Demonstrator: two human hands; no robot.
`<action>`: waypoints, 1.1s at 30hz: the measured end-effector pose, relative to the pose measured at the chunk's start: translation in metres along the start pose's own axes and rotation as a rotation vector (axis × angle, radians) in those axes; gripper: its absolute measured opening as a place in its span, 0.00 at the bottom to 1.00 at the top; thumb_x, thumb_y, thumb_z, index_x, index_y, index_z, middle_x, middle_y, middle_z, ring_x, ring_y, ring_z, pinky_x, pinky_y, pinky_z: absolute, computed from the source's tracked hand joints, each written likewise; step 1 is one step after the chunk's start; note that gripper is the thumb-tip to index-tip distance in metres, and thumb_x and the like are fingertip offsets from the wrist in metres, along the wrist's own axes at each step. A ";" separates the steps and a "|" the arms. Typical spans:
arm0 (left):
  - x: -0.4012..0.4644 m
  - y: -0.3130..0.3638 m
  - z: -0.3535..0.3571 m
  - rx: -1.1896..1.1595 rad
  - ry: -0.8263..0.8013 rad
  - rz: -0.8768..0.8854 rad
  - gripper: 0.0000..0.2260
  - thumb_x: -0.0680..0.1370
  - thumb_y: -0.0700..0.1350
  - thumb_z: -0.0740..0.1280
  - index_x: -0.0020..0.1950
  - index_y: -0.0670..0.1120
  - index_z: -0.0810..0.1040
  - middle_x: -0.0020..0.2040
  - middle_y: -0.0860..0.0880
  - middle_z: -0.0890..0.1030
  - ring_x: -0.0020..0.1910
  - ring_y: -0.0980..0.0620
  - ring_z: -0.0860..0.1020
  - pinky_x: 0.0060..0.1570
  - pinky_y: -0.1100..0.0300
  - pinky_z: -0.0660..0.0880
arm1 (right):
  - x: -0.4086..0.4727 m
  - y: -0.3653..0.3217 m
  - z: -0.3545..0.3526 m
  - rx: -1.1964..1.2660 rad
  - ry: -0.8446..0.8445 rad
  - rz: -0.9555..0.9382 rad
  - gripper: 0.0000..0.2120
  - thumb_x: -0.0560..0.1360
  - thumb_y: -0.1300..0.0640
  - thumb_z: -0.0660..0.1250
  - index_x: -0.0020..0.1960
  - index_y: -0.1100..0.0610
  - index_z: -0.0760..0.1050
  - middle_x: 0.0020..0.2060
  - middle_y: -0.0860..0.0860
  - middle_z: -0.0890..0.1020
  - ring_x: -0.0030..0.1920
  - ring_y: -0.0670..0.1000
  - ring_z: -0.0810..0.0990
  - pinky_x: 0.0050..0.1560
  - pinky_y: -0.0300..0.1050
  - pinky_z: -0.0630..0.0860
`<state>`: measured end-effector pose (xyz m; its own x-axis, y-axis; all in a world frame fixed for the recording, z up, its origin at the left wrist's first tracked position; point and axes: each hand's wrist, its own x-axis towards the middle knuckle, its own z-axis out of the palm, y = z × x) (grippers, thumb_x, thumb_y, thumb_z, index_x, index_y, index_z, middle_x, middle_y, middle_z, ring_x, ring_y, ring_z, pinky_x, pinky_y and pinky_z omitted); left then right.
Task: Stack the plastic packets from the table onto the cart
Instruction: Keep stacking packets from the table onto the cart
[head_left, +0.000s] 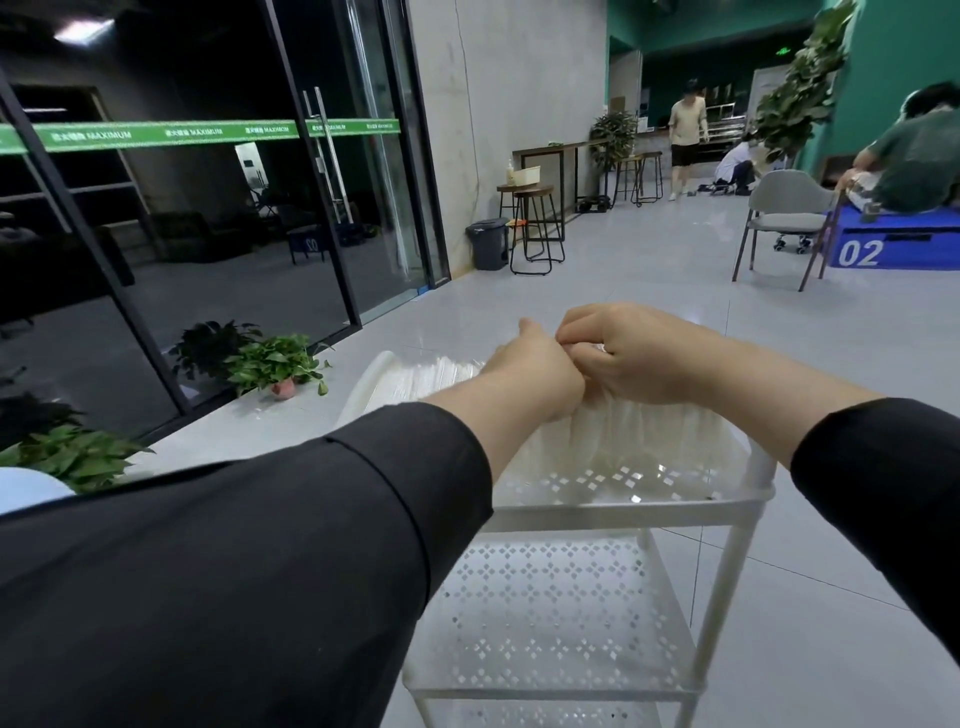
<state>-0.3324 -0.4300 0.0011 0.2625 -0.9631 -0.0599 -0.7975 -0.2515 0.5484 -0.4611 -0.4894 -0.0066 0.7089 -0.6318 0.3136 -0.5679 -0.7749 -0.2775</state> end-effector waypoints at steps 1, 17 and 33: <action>-0.002 0.000 -0.001 0.013 0.009 0.004 0.34 0.78 0.45 0.64 0.82 0.47 0.52 0.73 0.41 0.68 0.70 0.37 0.70 0.66 0.44 0.72 | 0.000 0.001 -0.001 0.013 0.010 0.007 0.12 0.79 0.56 0.58 0.43 0.55 0.78 0.46 0.48 0.79 0.48 0.51 0.77 0.53 0.55 0.74; 0.002 -0.025 0.009 0.120 0.080 0.280 0.34 0.84 0.63 0.44 0.82 0.41 0.50 0.83 0.44 0.51 0.82 0.46 0.52 0.79 0.45 0.52 | -0.057 0.022 -0.018 0.338 0.513 0.539 0.22 0.84 0.41 0.56 0.68 0.53 0.76 0.62 0.46 0.78 0.63 0.49 0.75 0.62 0.46 0.70; 0.008 -0.009 0.020 0.260 -0.027 0.329 0.32 0.84 0.63 0.41 0.83 0.45 0.52 0.83 0.48 0.54 0.82 0.51 0.53 0.79 0.43 0.50 | -0.094 0.016 0.007 0.671 0.321 0.718 0.15 0.83 0.48 0.61 0.56 0.56 0.81 0.47 0.51 0.84 0.47 0.53 0.82 0.51 0.49 0.77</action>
<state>-0.3340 -0.4369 -0.0208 -0.0411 -0.9974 0.0597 -0.9477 0.0578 0.3137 -0.5339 -0.4423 -0.0467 0.0942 -0.9928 0.0741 -0.3933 -0.1055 -0.9133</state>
